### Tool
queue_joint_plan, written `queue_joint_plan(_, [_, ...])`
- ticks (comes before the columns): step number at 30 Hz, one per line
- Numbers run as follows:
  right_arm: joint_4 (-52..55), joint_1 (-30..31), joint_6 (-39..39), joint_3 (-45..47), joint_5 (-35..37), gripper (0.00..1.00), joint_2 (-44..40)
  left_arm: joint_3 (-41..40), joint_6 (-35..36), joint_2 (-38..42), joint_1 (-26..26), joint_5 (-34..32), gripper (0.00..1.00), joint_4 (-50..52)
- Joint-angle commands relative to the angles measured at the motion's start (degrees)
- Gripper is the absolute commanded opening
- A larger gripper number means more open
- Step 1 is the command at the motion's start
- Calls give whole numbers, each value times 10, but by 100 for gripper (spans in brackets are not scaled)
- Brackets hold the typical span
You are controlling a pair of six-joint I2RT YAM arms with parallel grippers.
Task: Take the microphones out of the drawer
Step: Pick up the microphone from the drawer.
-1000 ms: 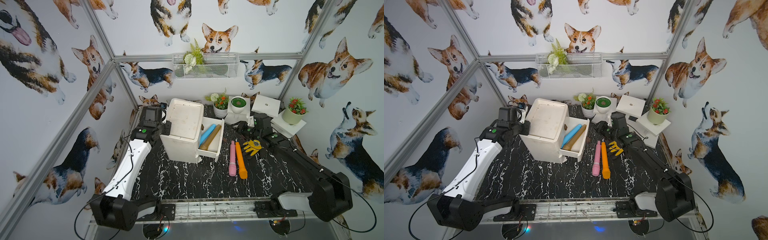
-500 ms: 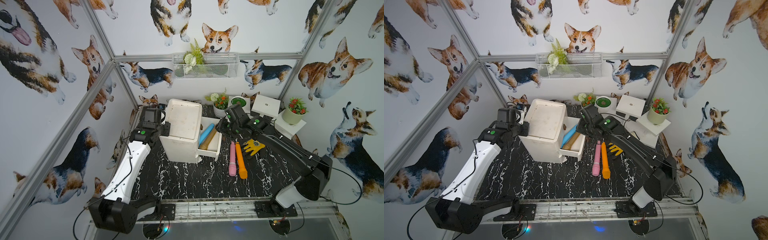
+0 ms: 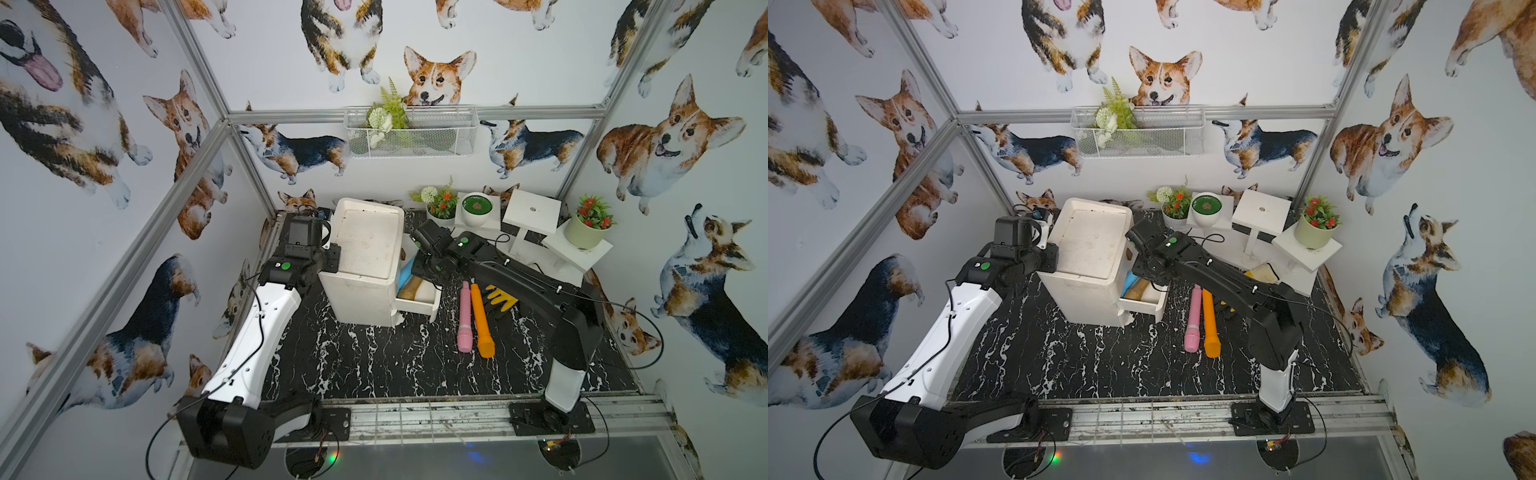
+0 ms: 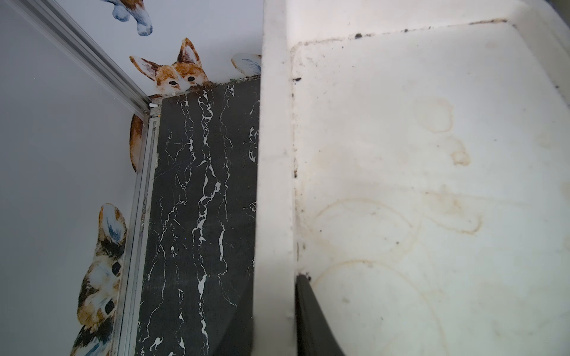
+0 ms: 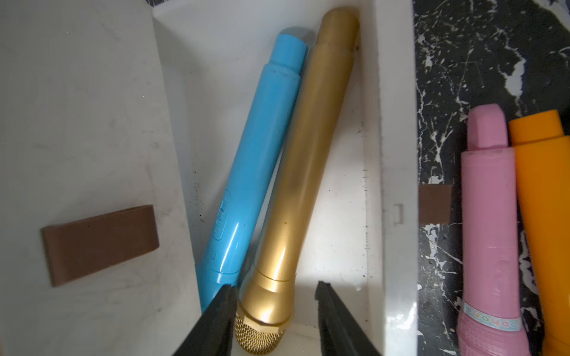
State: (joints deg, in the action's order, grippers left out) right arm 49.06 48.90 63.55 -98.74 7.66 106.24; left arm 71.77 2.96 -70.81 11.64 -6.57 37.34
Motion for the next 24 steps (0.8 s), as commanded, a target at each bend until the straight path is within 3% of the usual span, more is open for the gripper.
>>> queue_joint_plan(1, [2,2,22,-4,24,48,13,-6,49,0,0,-13,0,43])
queue_joint_plan(24, [-33,0,46,-24,-5,48,120,-16,42,8,0,-4,0,35])
